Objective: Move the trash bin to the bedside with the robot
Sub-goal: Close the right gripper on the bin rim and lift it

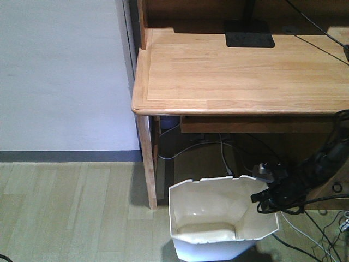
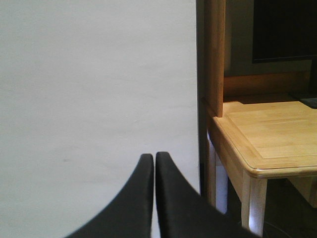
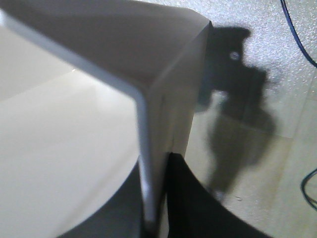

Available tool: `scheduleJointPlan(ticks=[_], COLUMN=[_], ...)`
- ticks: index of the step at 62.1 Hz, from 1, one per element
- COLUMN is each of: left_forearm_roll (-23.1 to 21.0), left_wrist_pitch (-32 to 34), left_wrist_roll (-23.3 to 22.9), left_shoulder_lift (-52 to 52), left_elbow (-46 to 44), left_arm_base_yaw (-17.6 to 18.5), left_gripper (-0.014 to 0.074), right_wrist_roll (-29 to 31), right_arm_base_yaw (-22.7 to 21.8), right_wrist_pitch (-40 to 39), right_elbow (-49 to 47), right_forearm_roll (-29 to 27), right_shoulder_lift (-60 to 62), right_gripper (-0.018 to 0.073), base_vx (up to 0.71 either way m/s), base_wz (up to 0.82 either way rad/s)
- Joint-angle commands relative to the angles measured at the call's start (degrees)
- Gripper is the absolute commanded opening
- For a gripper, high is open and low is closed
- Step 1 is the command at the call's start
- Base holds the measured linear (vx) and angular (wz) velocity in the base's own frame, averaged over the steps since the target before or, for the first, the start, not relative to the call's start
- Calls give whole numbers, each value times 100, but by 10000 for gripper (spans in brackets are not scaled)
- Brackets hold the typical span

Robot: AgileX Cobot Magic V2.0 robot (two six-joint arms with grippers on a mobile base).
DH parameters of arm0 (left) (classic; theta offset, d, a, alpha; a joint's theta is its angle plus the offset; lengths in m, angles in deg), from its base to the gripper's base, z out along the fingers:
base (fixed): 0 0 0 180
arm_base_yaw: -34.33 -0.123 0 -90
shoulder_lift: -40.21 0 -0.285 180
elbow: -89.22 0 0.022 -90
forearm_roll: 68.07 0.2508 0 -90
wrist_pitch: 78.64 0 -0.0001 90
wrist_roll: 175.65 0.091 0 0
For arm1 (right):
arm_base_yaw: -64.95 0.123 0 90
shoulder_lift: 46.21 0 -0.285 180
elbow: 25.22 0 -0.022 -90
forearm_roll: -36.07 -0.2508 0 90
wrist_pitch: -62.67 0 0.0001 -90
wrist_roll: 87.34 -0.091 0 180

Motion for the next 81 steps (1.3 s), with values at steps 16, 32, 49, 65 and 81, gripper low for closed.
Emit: scheduleJointPlan(ticks=[16, 32, 49, 65, 81], left_forearm_roll=[-54, -54, -54, -54, -54], left_wrist_pitch=[427, 427, 427, 427, 427], left_wrist_roll=[-79, -79, -79, -79, -79], left_shoulder_lift=[31, 31, 31, 31, 31], left_elbow=[67, 67, 67, 67, 67], left_arm_base_yaw=[35, 35, 35, 35, 35], left_gripper=[-6, -6, -6, -6, -6], right_wrist_roll=[1691, 1633, 1601, 1601, 1601], right_arm_base_yaw=[-772, -810, -810, -810, -810], right_wrist_pitch=[2501, 2730, 3094, 3094, 3094], right_elbow=[1527, 1975, 1970, 1970, 1970], right_forearm_roll=[-1183, -1180, -1139, -1139, -1139], right_shoulder_lift=[2201, 2833, 2833, 2833, 2833], right_gripper=[-4, -4, -4, -4, -4], base_vx=[0, 0, 0, 0, -2], base_wz=[0, 0, 0, 1, 9])
